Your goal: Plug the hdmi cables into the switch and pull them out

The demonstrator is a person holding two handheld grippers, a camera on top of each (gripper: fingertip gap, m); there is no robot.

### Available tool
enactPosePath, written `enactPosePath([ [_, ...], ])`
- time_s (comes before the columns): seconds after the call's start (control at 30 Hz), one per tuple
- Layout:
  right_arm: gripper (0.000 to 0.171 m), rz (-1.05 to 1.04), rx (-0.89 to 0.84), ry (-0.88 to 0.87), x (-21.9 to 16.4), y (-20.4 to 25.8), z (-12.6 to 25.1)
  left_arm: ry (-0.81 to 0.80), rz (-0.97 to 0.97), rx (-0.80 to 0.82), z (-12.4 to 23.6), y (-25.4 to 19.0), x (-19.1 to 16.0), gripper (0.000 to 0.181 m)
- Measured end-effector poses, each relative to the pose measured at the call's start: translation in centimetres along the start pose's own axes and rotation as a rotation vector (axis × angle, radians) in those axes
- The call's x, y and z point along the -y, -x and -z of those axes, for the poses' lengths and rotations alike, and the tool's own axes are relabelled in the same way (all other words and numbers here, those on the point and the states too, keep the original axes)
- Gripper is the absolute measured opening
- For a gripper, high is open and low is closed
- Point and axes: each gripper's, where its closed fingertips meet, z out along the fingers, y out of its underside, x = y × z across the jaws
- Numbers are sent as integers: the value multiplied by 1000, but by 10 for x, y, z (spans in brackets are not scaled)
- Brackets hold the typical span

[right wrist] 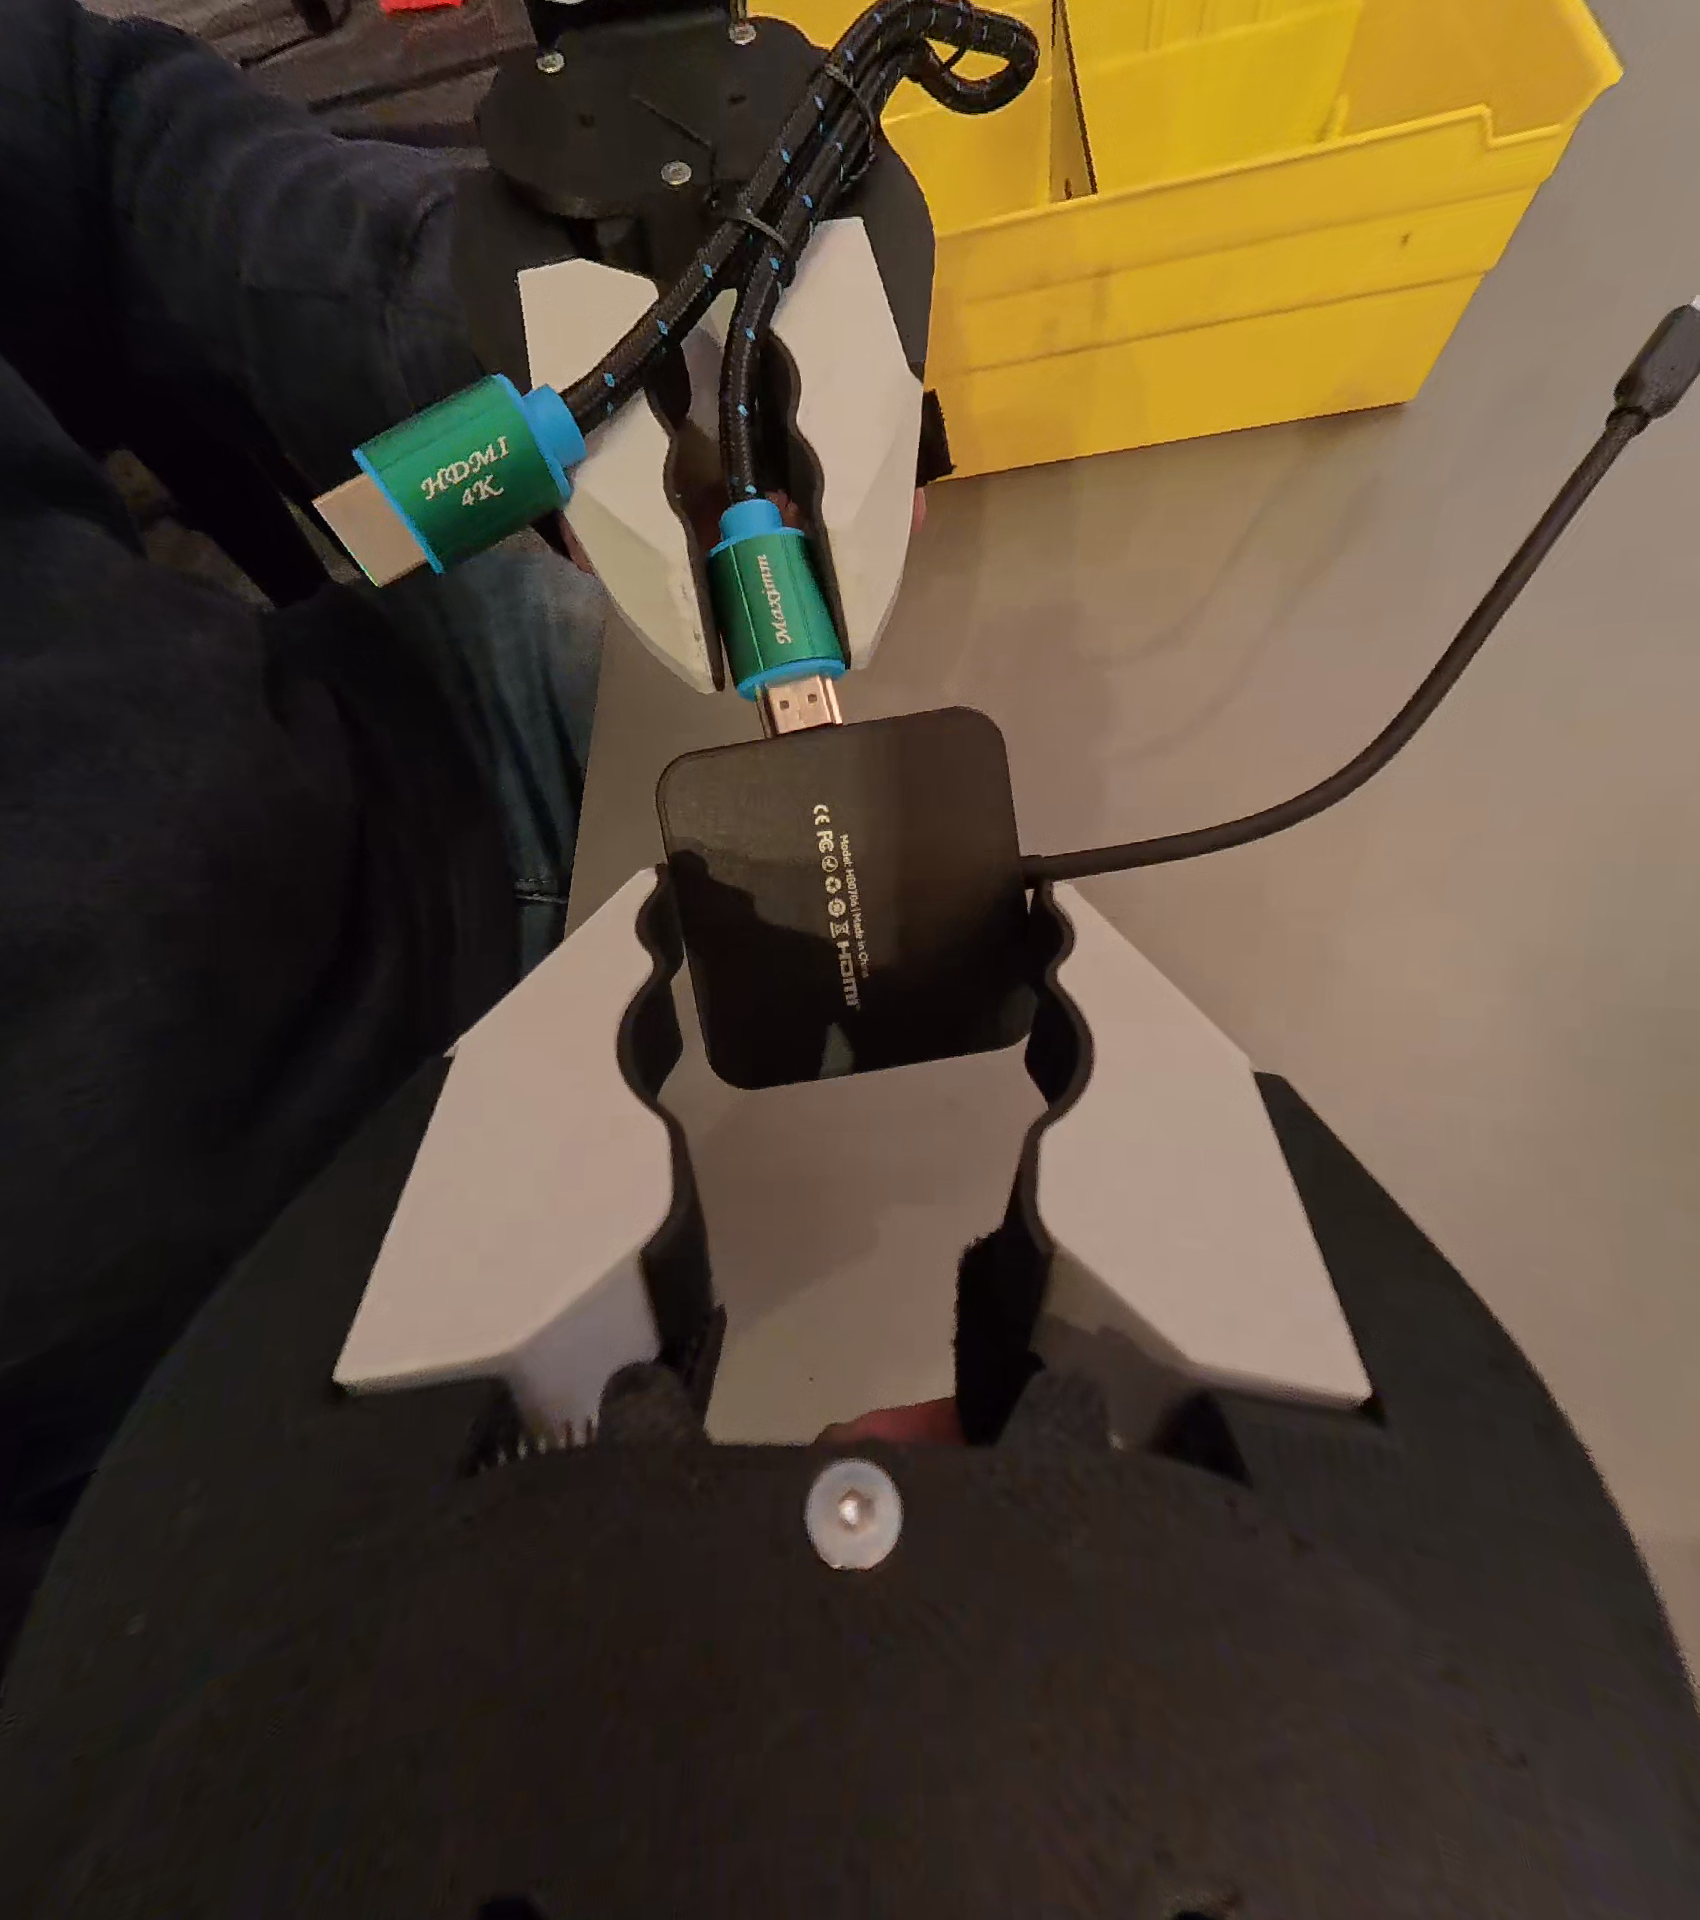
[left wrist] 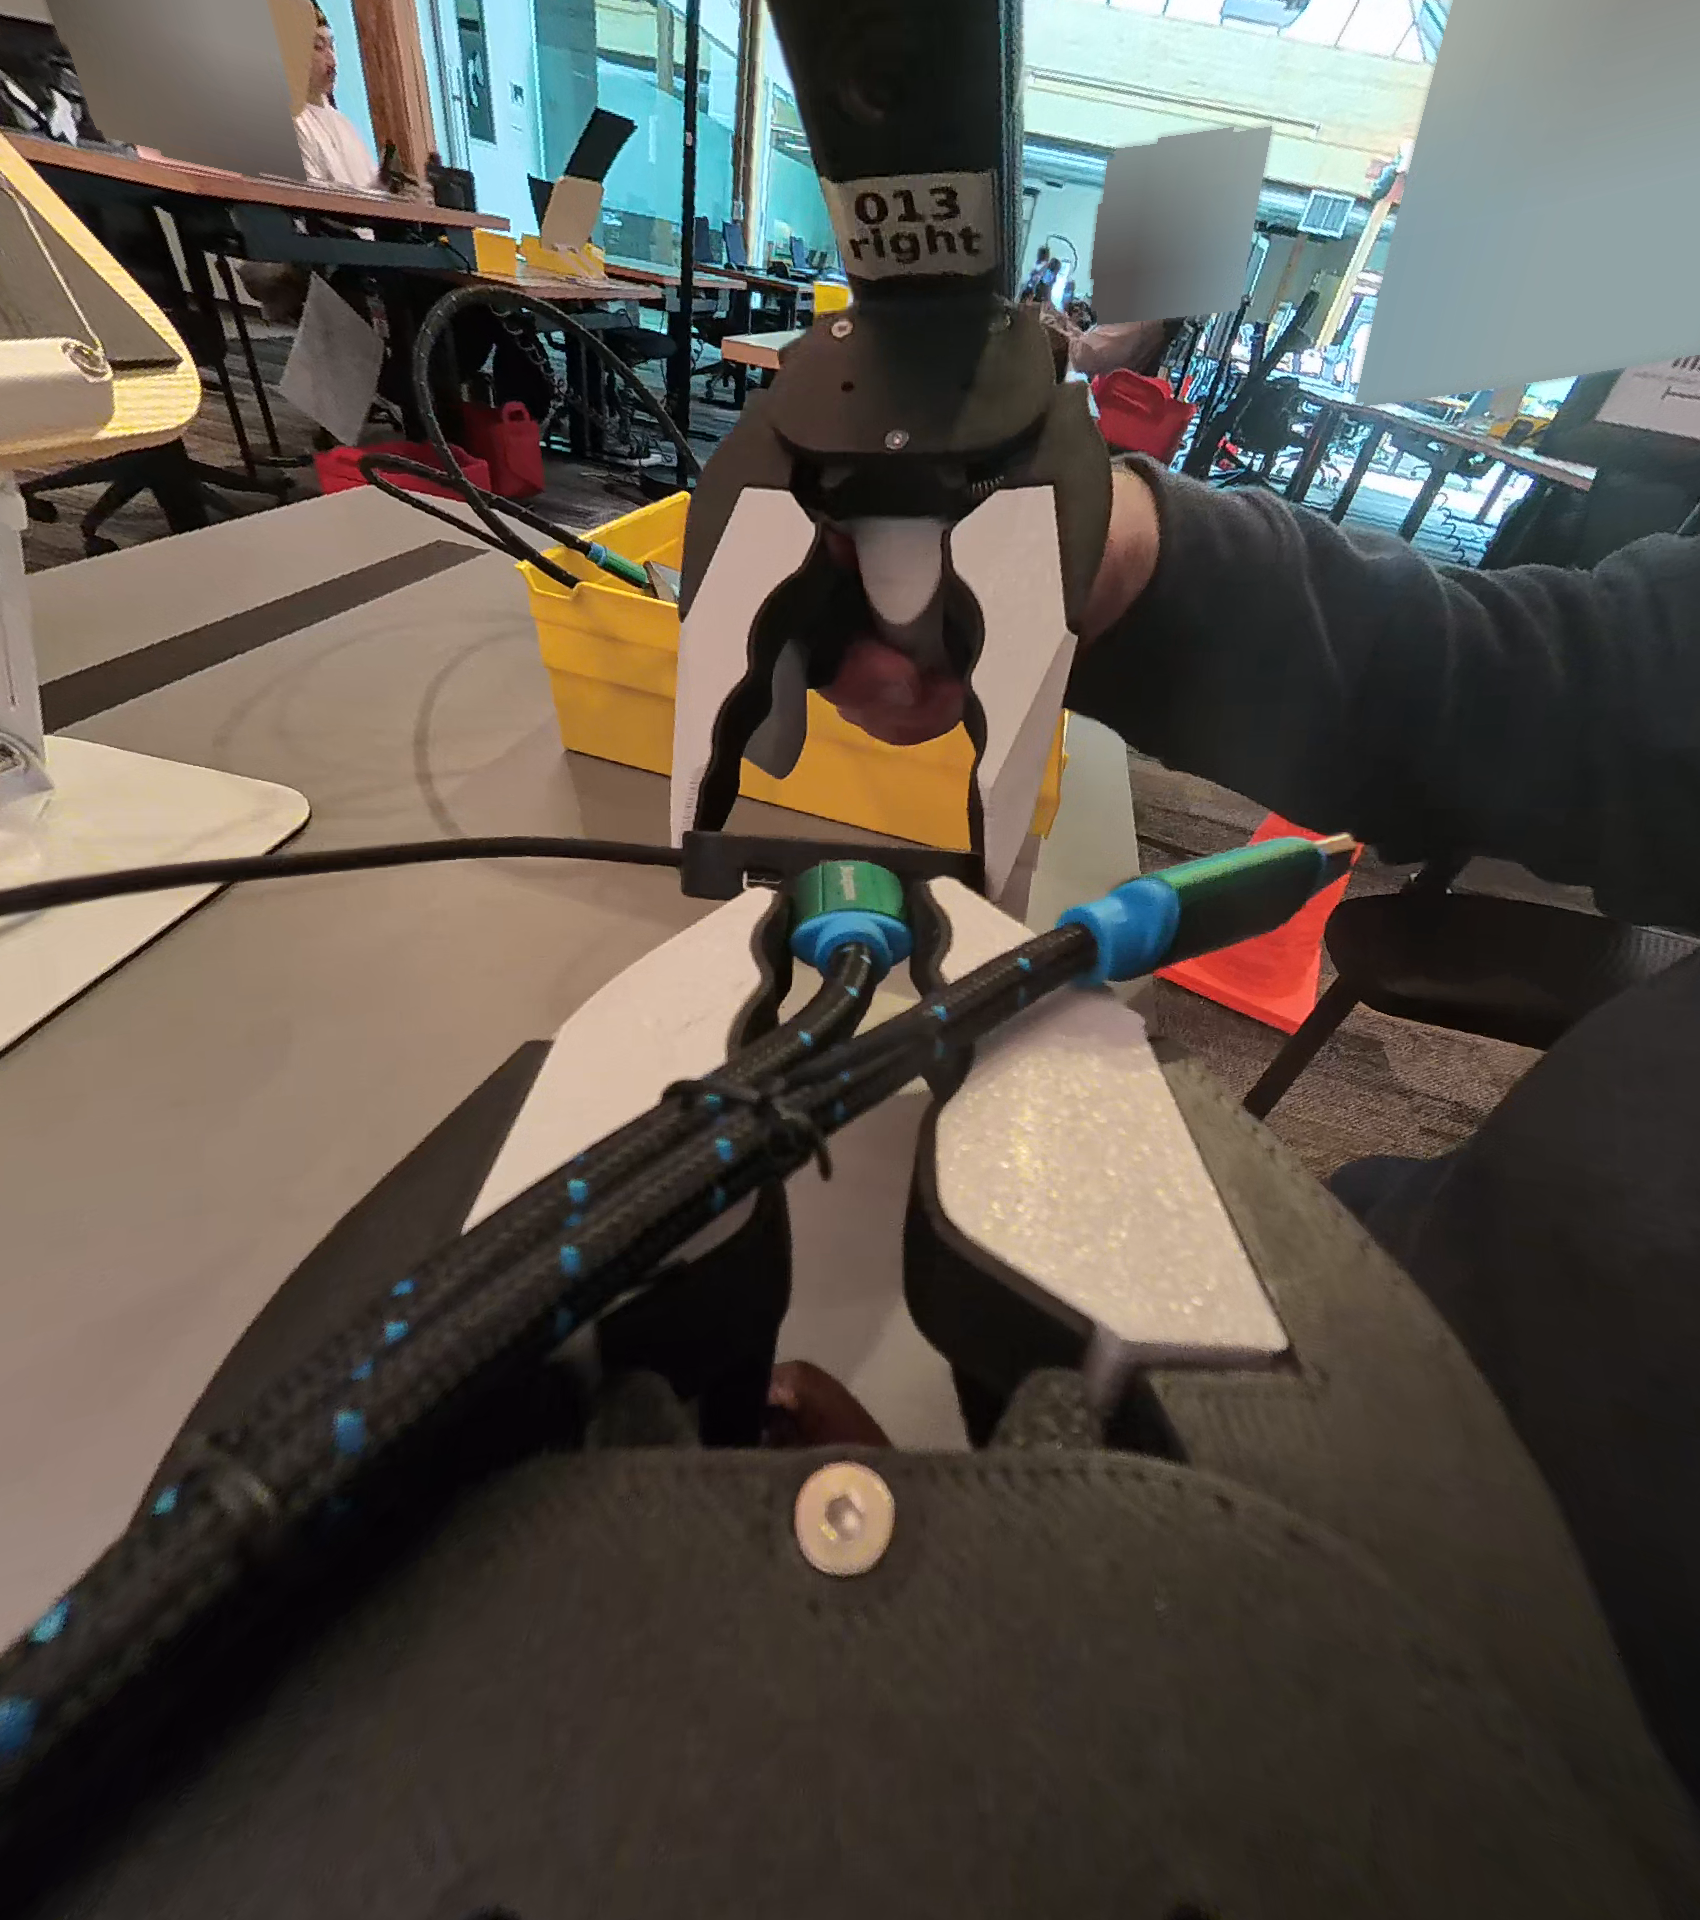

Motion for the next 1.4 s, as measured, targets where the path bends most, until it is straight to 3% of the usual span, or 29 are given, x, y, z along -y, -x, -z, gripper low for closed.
enactPosePath([
  [0.63, 65, 11, 20, 144, -3, 2, 2, 28, -21, -29, -4, -8, -6, 20],
  [1.4, 65, 59, 8, 75, 11, 5, 6, -69, 45, -53, -1, -10, 7, 20],
])
